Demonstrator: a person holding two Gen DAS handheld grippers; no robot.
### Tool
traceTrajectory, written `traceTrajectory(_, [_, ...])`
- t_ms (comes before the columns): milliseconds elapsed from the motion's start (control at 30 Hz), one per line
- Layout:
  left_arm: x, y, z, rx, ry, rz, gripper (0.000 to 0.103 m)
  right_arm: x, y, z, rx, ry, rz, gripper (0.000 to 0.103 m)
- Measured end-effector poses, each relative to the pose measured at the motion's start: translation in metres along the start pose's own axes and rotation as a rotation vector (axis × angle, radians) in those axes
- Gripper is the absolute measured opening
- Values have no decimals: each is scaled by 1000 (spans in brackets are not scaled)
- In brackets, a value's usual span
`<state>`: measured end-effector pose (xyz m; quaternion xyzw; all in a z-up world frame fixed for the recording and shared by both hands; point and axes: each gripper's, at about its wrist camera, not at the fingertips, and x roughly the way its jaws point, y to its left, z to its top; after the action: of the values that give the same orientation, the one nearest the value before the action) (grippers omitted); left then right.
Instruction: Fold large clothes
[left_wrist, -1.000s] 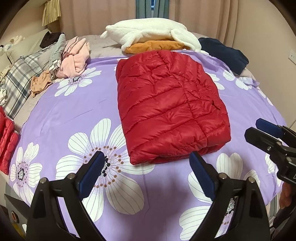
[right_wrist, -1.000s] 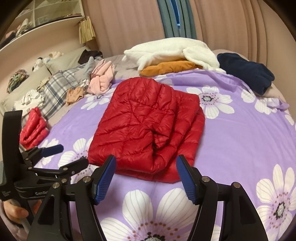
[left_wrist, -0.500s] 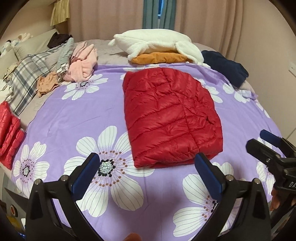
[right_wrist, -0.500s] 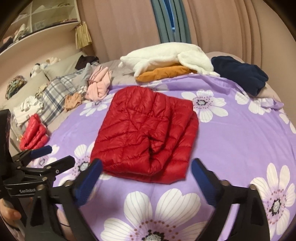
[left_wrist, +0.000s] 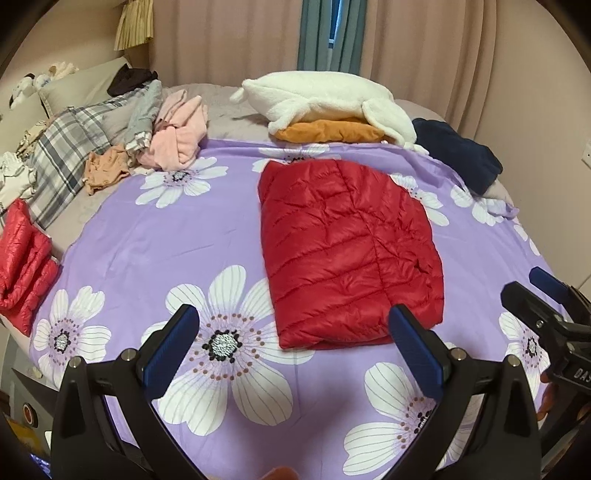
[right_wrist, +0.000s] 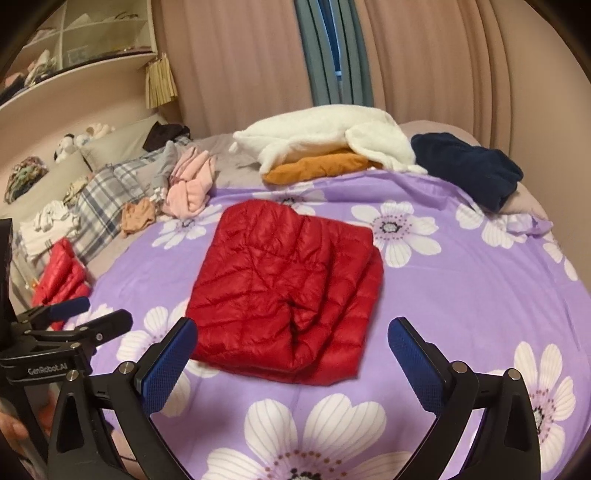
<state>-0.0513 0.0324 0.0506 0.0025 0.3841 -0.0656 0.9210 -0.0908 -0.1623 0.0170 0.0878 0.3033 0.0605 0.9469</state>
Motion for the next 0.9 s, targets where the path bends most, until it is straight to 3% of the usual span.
traceTrajectory(900, [8,-13,-3,38,0,37,103,11,-4,-5,-8,36,-22,102])
